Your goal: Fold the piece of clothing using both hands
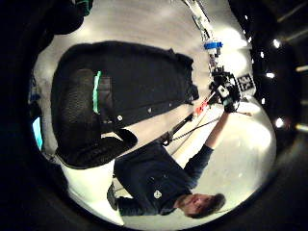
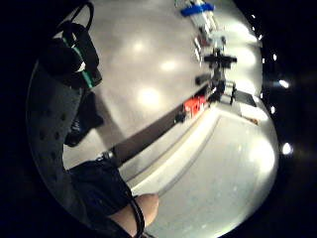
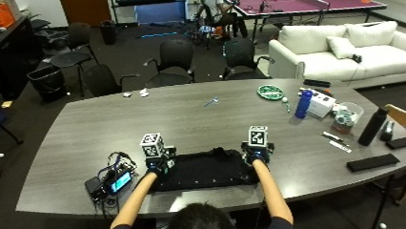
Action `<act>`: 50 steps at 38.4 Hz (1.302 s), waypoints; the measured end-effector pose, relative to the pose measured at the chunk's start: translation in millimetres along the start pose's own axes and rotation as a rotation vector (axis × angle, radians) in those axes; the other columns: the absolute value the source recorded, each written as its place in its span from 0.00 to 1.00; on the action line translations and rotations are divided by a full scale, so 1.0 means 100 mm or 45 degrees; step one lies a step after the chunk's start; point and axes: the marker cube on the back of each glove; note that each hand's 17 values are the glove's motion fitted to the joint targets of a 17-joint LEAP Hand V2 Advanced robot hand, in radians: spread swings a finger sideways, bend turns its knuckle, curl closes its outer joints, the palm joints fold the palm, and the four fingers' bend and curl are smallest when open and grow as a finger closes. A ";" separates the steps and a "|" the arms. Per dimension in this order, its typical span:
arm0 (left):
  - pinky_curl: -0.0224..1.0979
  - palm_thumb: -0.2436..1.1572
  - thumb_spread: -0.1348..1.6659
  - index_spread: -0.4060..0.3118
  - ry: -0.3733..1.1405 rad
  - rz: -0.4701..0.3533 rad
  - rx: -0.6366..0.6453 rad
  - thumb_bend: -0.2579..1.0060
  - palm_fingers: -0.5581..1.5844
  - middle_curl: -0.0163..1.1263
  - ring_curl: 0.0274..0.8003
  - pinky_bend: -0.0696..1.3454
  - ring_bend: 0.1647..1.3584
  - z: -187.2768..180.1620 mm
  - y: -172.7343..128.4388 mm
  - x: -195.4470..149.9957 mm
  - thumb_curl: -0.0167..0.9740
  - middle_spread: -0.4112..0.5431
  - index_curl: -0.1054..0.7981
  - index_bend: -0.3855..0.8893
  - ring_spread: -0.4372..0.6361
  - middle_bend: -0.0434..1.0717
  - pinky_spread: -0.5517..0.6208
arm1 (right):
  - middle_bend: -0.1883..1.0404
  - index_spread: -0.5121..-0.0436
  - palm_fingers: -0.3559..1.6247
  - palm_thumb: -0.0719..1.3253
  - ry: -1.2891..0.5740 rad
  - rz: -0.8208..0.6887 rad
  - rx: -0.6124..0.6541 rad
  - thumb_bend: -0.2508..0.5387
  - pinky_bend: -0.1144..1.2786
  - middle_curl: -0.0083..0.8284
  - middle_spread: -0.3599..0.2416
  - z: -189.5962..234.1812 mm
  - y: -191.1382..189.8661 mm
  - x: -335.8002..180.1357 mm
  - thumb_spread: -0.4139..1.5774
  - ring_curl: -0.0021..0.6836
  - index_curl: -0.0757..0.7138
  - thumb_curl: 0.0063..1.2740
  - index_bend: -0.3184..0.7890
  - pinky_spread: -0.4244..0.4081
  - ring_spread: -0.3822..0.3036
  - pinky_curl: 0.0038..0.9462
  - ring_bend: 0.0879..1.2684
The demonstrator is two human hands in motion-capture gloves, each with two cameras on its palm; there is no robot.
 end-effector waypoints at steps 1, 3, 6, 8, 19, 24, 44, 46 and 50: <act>0.33 0.55 0.80 0.37 -0.005 0.009 -0.022 0.18 0.54 0.38 0.48 0.18 0.20 0.08 0.08 0.02 0.48 0.37 0.66 0.45 0.37 0.15 0.48 | 0.28 0.65 0.61 0.54 -0.023 0.006 -0.038 0.20 0.46 0.56 0.44 0.12 -0.03 0.04 0.68 0.63 0.61 0.48 0.39 0.38 0.36 0.41 0.30; 0.32 0.53 0.81 0.38 -0.028 -0.002 -0.084 0.18 0.53 0.38 0.48 0.17 0.20 0.23 0.25 0.06 0.46 0.39 0.67 0.47 0.40 0.15 0.50 | 0.28 0.67 0.59 0.50 -0.084 0.004 -0.111 0.21 0.48 0.55 0.49 0.37 -0.06 0.08 0.71 0.64 0.60 0.45 0.37 0.43 0.40 0.42 0.31; 0.32 0.50 0.81 0.38 -0.076 -0.023 -0.114 0.18 0.50 0.36 0.47 0.16 0.19 0.50 0.39 0.07 0.44 0.41 0.68 0.50 0.44 0.13 0.53 | 0.28 0.69 0.57 0.45 -0.162 0.028 -0.225 0.24 0.50 0.54 0.54 0.71 -0.06 0.10 0.75 0.64 0.55 0.42 0.33 0.46 0.44 0.42 0.32; 0.32 0.48 0.81 0.39 -0.122 -0.025 -0.084 0.18 0.47 0.35 0.48 0.17 0.20 0.73 0.35 0.03 0.43 0.44 0.68 0.51 0.48 0.12 0.57 | 0.29 0.71 0.55 0.41 -0.198 0.050 -0.254 0.24 0.51 0.53 0.57 0.92 -0.08 0.07 0.77 0.64 0.52 0.40 0.30 0.49 0.46 0.42 0.34; 0.33 0.29 0.81 0.44 -0.147 -0.121 -0.068 0.17 0.33 0.27 0.45 0.21 0.23 1.26 0.20 -0.18 0.33 0.57 0.64 0.45 0.70 0.14 0.75 | 0.37 0.78 0.60 0.45 -0.254 0.132 0.042 0.33 0.64 0.54 0.59 1.15 -0.29 -0.17 0.83 0.65 0.30 0.37 0.20 0.36 0.38 0.44 0.46; 0.32 0.26 0.81 0.44 -0.192 -0.116 -0.048 0.18 0.33 0.25 0.42 0.21 0.22 1.21 0.17 -0.18 0.31 0.59 0.63 0.45 0.75 0.16 0.79 | 0.41 0.80 0.73 0.61 -0.305 0.041 0.125 0.43 0.66 0.57 0.44 1.13 -0.32 -0.35 0.79 0.66 0.28 0.41 0.33 0.23 0.28 0.43 0.52; 0.33 0.27 0.81 0.44 -0.133 -0.119 -0.139 0.20 0.41 0.25 0.38 0.21 0.22 0.92 0.26 -0.12 0.30 0.54 0.63 0.48 0.72 0.17 0.72 | 0.47 0.61 0.83 0.75 -0.266 0.394 0.277 0.29 0.51 0.65 0.31 0.68 -0.54 0.97 0.43 0.70 0.55 0.55 0.54 0.12 0.20 0.42 0.45; 0.33 0.28 0.81 0.44 -0.116 -0.114 -0.124 0.20 0.41 0.25 0.38 0.21 0.22 0.87 0.25 -0.10 0.29 0.54 0.63 0.48 0.72 0.17 0.72 | 0.47 0.61 0.83 0.75 -0.277 0.373 0.313 0.29 0.51 0.66 0.31 0.53 -0.58 0.97 0.42 0.70 0.57 0.56 0.53 0.12 0.20 0.42 0.44; 0.33 0.28 0.81 0.44 -0.091 -0.096 -0.097 0.20 0.41 0.25 0.38 0.20 0.22 0.73 0.26 -0.08 0.29 0.54 0.63 0.47 0.71 0.17 0.71 | 0.47 0.61 0.83 0.76 -0.300 0.255 0.427 0.28 0.50 0.66 0.31 0.12 -0.50 0.68 0.40 0.71 0.60 0.57 0.53 0.13 0.20 0.43 0.44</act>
